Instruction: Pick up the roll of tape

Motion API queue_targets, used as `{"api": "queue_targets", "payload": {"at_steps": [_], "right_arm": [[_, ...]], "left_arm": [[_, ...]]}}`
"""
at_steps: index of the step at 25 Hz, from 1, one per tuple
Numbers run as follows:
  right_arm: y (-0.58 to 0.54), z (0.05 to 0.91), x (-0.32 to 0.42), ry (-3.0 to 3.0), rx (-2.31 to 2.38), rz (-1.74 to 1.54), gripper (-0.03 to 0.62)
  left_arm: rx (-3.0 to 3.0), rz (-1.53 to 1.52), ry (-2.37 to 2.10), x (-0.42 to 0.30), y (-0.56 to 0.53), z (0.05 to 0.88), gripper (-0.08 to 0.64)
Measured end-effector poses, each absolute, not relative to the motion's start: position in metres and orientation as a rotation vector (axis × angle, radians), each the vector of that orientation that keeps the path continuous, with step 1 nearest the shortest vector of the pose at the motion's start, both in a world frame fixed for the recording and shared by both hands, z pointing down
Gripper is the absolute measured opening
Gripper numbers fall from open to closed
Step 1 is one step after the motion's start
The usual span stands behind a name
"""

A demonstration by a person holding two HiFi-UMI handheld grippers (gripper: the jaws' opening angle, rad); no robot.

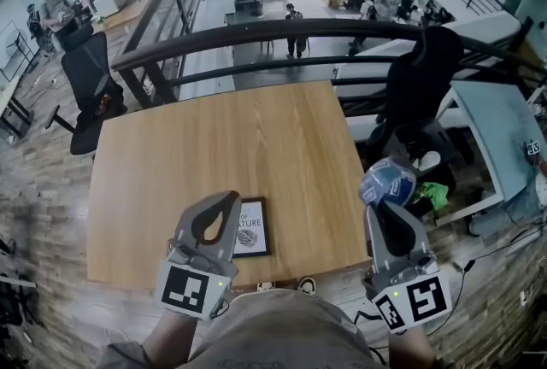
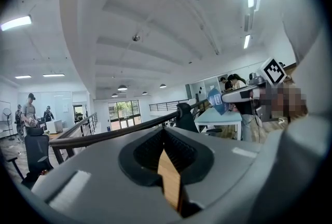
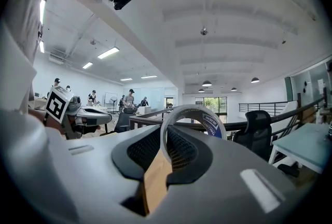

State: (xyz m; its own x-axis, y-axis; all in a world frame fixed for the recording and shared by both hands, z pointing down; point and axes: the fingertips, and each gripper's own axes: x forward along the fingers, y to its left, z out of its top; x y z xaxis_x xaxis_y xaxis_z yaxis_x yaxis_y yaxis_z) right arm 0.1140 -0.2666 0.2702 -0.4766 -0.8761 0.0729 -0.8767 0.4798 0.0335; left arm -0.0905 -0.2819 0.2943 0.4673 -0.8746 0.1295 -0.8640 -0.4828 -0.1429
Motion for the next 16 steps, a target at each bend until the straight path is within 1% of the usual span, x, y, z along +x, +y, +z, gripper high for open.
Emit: {"api": "queue_targets", "payload": {"at_steps": [16], "right_arm": [[-0.2662,0.2718,0.1134,-2.602,1.541,0.017,0.047]], "left_arm": [[-2.663,-0.306,1.515,-0.0803,-0.2803,0.2897,0.002]]}}
